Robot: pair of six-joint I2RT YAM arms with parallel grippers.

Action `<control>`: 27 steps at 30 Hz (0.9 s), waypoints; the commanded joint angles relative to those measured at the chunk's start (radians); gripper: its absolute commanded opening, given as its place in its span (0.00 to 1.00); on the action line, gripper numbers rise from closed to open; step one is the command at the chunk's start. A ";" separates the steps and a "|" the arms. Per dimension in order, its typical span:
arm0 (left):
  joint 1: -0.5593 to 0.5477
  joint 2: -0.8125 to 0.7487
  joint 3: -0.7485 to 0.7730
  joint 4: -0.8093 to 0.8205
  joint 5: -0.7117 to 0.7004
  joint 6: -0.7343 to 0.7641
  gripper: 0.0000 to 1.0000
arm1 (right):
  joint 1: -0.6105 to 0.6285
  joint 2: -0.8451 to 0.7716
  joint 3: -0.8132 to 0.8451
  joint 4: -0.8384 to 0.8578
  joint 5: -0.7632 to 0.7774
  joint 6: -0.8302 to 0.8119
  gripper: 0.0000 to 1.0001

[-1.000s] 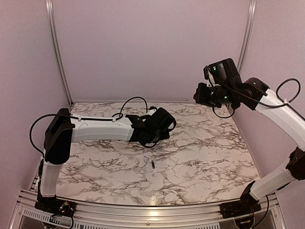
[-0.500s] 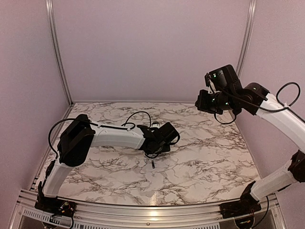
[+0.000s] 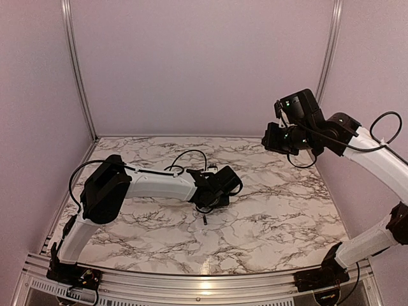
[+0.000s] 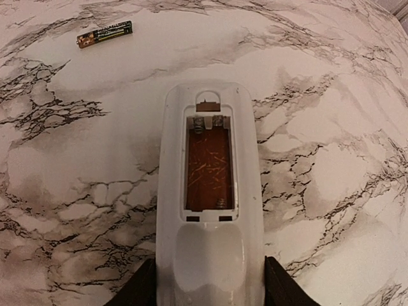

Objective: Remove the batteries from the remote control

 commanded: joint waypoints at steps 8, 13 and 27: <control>-0.006 0.014 -0.010 0.027 0.041 0.029 0.91 | -0.007 -0.037 -0.014 0.001 0.002 0.022 0.00; -0.006 -0.021 -0.042 0.062 0.050 0.035 0.99 | -0.007 -0.047 -0.026 0.009 0.006 0.024 0.00; -0.006 -0.240 -0.226 0.245 0.025 0.094 0.99 | -0.015 -0.084 -0.086 0.048 0.085 -0.044 0.00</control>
